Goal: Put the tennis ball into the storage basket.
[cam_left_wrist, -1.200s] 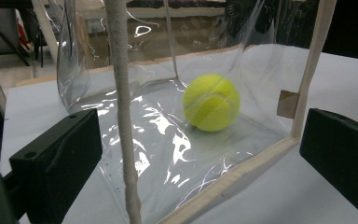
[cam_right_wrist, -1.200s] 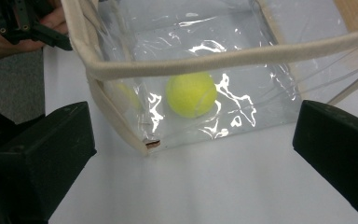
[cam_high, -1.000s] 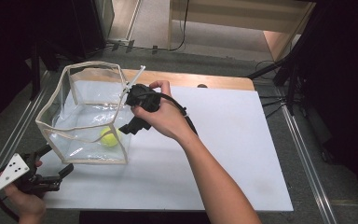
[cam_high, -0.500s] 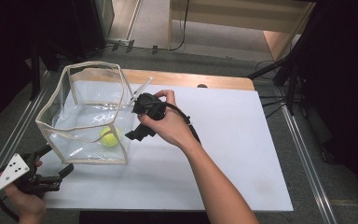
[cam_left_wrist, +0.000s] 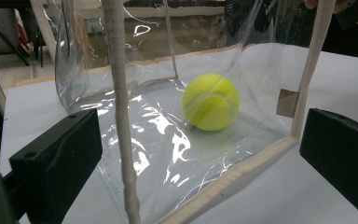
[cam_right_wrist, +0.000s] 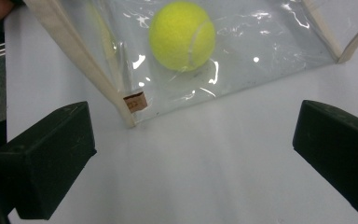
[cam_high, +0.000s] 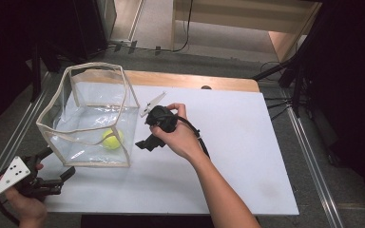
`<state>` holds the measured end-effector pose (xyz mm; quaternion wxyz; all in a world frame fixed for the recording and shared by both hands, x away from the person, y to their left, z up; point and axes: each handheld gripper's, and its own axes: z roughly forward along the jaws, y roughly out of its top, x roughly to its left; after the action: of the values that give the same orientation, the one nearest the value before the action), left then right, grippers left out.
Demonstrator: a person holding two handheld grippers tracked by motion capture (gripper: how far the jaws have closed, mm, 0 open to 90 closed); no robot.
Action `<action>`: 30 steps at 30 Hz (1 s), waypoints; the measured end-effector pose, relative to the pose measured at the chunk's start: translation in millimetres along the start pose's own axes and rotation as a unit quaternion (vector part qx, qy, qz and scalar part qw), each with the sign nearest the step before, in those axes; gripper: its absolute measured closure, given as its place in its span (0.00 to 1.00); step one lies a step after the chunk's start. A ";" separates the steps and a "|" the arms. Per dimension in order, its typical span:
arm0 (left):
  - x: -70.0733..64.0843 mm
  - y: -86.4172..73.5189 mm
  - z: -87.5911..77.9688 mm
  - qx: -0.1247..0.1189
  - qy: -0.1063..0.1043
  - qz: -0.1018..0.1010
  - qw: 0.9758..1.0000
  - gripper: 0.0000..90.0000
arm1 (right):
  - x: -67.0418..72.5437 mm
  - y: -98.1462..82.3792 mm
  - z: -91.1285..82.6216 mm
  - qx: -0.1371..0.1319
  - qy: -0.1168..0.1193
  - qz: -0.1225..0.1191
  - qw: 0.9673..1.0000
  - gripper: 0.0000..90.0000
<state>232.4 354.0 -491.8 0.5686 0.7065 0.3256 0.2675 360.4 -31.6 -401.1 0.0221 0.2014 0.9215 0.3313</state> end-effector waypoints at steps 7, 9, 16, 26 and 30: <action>-0.2 0.0 0.1 0.000 0.000 0.000 1.000 0.00 | -1.1 -17.1 3.0 -0.031 -0.010 -0.002 0.999 0.00; -0.3 0.0 0.1 0.000 0.000 -0.001 1.000 0.00 | -1.2 -22.5 2.7 -0.042 -0.012 0.001 0.999 0.00; -0.4 -0.1 0.4 0.000 0.000 0.001 1.000 0.00 | -3.0 -43.7 3.6 -0.058 -0.017 0.017 0.998 0.00; -0.6 -0.1 0.8 0.001 0.001 0.004 1.000 0.00 | -8.4 -78.2 -6.1 -0.090 -0.030 0.043 0.995 0.00; -0.9 -0.2 0.9 0.001 0.001 0.004 1.000 0.00 | -10.8 -91.7 -11.5 -0.096 -0.037 0.055 0.993 0.00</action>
<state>232.5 352.8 -492.2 0.5668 0.7077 0.3237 0.2703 335.6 -106.8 -450.0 0.0572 0.2612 0.8713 0.4114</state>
